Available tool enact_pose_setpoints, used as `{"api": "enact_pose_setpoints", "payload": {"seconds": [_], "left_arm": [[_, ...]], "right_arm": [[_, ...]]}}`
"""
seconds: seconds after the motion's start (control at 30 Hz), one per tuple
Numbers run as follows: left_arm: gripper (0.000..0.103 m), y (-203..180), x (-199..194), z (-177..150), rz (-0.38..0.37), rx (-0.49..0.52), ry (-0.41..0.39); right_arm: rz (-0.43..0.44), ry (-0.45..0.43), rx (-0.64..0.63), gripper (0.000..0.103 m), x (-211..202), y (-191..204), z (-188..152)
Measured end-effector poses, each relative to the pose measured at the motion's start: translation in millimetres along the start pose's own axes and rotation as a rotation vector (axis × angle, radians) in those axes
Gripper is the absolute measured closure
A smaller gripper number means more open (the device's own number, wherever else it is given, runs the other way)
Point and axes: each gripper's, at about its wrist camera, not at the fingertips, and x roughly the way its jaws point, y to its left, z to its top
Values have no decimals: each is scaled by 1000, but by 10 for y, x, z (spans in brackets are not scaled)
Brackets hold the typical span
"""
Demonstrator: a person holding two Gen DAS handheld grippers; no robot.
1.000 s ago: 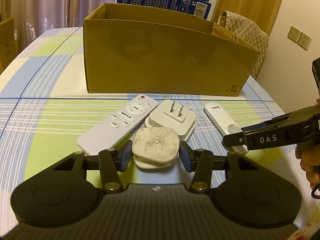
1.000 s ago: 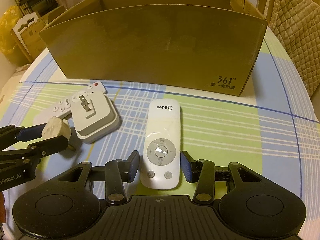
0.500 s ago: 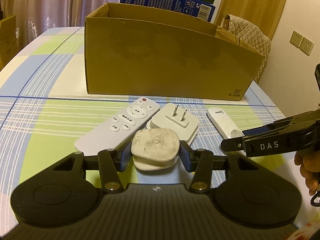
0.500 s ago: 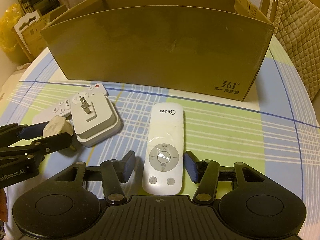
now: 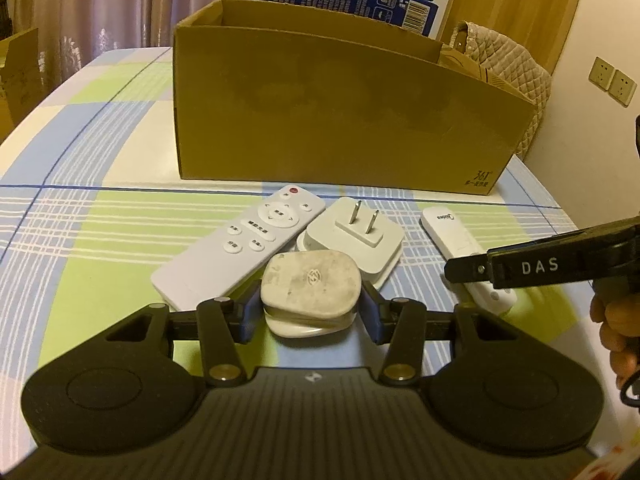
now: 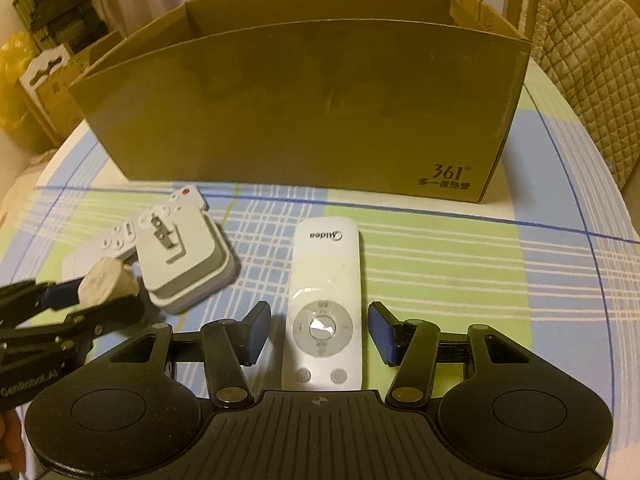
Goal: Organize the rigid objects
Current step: 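Close the right gripper on the Midea remote while the left gripper closes on the round plug, then lift the remote with the right gripper while the left gripper lifts the round plug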
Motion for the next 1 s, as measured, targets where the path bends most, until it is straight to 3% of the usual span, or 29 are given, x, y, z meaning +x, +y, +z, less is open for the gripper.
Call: {"api": "enact_pose_setpoints", "payload": {"seconds": [0.3, 0.4, 0.53, 1.0], "left_arm": [[58, 19, -97, 46, -11, -19, -30], [58, 19, -109, 53, -14, -22, -33], [58, 29, -140, 69, -22, -31, -41], [58, 24, -350, 216, -43, -33, -102]], "right_arm": [[-67, 1, -118, 53, 65, 166, -3], [-72, 3, -114, 65, 56, 170, 6], [-74, -26, -105, 66, -23, 191, 14], [21, -165, -49, 66, -535, 372, 169]]}}
